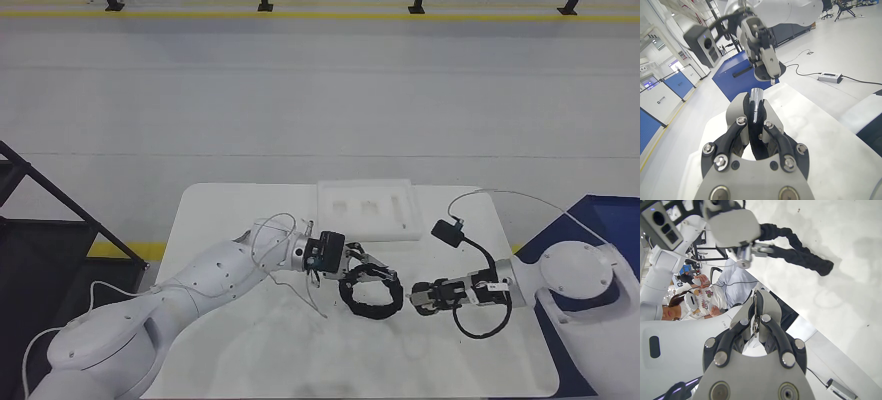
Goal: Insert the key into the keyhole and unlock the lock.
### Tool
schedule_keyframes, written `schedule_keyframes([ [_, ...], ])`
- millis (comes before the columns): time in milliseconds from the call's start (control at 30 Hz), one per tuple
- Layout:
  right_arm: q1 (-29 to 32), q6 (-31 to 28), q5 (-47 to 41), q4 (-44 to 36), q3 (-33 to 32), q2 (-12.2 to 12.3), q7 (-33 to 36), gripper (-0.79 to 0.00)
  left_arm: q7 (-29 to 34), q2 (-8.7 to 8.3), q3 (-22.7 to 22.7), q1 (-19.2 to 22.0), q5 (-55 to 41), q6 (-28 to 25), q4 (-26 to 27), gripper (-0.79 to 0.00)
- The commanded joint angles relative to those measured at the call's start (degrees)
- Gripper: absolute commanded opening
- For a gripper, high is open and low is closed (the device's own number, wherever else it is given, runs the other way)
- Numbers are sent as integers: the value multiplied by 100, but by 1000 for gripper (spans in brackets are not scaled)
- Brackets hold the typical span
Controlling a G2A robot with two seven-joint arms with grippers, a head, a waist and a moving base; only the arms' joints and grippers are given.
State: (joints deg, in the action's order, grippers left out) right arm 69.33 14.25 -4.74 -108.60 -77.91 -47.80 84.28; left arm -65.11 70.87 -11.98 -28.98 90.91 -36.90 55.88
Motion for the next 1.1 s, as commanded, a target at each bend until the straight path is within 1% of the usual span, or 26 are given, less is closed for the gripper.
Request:
schedule_keyframes([
  [0,-123,4,-57,117,178,-16,44,-785,-61,-11,-31,34,189,-32,89,-785],
  [233,-481,-195,-322,341,552,-70,41,-785,-114,33,-77,50,491,-113,253,-785],
  [633,-569,-302,-548,81,593,-33,151,-785,-74,128,65,68,574,-154,163,-785],
  [867,-581,-48,-233,-129,447,37,89,-785,-126,145,47,140,697,-98,30,-785],
  [1067,-513,343,437,-885,185,148,143,-785,173,123,-92,158,914,-18,207,-785],
])
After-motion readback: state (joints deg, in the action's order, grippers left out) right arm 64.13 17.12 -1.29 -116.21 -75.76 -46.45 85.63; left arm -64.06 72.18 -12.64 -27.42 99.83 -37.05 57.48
